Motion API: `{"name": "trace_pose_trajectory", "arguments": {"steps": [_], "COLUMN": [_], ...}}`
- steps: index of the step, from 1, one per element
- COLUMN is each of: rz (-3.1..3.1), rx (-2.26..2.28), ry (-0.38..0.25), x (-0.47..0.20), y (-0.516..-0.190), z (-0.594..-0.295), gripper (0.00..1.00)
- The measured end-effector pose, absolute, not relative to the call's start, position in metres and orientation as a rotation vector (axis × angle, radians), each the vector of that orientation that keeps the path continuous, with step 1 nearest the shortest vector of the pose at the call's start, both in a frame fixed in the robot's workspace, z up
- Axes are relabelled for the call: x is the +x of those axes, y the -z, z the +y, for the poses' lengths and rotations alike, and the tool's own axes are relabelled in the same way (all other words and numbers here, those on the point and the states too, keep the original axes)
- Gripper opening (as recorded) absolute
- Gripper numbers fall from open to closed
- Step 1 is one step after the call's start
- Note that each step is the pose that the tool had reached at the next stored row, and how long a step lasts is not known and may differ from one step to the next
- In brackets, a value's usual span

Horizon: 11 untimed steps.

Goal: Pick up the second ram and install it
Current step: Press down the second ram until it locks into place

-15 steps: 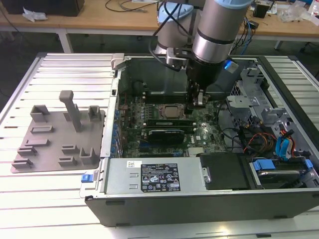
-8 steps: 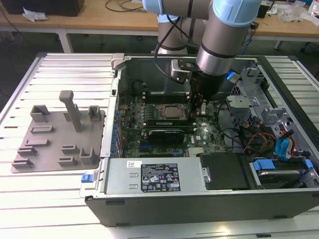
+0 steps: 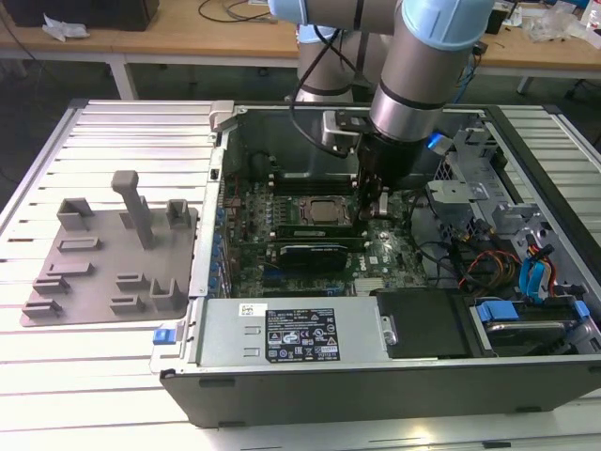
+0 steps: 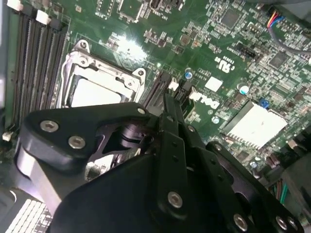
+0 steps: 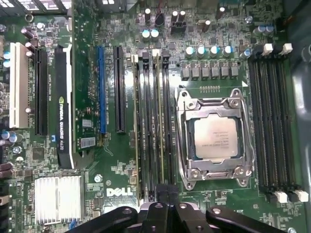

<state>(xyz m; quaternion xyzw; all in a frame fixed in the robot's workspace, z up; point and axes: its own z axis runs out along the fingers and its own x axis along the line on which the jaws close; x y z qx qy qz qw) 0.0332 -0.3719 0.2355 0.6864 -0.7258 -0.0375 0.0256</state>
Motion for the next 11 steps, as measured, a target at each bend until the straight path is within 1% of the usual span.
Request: {"name": "trace_pose_trajectory", "arguments": {"steps": [2, 6, 11], "rz": [-2.253, -2.255, -2.265], "rx": [2.133, 2.134, 2.146], "ry": [0.135, 0.133, 0.148], "x": [0.019, -0.01, -0.058], "y": [-0.235, -0.235, -0.232], "z": [-0.372, -0.381, -0.381], "gripper": [0.08, 0.08, 0.08]}}
